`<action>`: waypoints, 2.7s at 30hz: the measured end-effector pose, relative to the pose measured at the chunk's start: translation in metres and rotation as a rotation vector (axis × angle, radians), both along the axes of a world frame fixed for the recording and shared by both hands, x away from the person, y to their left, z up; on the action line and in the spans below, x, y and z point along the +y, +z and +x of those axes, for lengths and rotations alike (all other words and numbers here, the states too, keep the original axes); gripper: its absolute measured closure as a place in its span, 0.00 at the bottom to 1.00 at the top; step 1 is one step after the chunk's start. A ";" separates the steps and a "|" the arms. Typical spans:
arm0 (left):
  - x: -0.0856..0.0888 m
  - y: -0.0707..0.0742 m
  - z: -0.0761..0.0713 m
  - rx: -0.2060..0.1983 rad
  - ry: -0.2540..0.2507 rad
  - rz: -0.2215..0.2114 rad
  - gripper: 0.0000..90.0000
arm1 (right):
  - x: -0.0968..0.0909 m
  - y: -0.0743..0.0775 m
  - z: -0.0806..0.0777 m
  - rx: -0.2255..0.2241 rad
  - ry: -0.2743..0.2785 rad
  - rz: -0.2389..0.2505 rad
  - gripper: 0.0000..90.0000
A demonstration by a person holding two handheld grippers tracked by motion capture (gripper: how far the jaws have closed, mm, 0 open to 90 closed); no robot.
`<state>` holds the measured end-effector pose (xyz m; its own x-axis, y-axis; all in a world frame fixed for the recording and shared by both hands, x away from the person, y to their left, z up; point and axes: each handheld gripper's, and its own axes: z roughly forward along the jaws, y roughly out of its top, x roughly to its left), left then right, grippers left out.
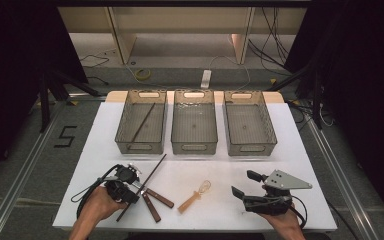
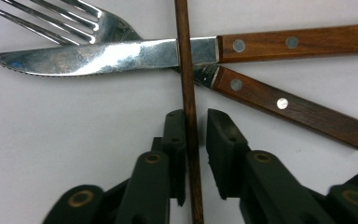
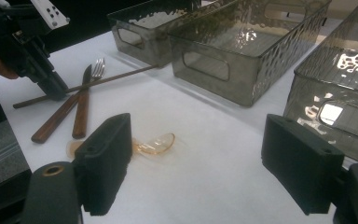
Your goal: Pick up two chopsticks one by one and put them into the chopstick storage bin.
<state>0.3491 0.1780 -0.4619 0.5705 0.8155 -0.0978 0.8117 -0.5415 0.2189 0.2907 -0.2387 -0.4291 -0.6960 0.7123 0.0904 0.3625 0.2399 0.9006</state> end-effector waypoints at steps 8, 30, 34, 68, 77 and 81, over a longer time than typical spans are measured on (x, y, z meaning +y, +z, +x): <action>-0.001 0.004 -0.001 -0.014 -0.014 -0.012 0.94 | 0.000 0.000 0.000 0.000 0.004 -0.003 0.28; 0.013 0.027 -0.001 -0.116 0.021 -0.127 0.94 | 0.000 0.001 -0.001 -0.005 0.007 -0.002 0.28; 0.014 0.031 -0.001 -0.151 0.029 -0.145 0.94 | 0.000 0.001 -0.001 -0.005 0.008 -0.004 0.28; 0.040 0.094 0.084 -0.385 0.182 -0.258 0.94 | 0.002 0.000 0.001 0.000 0.010 0.005 0.28; 0.039 0.098 0.118 -0.408 0.221 -0.271 0.94 | -0.001 0.000 0.002 0.000 0.000 0.014 0.28; 0.040 0.104 0.129 -0.416 0.231 -0.265 0.94 | -0.001 0.000 0.001 -0.001 0.006 0.014 0.28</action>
<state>0.4779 0.2177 -0.3581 0.4140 0.9022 -0.1211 0.7187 -0.2423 0.6517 0.2920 -0.2394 -0.4287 -0.7002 0.7070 0.0994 0.3600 0.2293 0.9043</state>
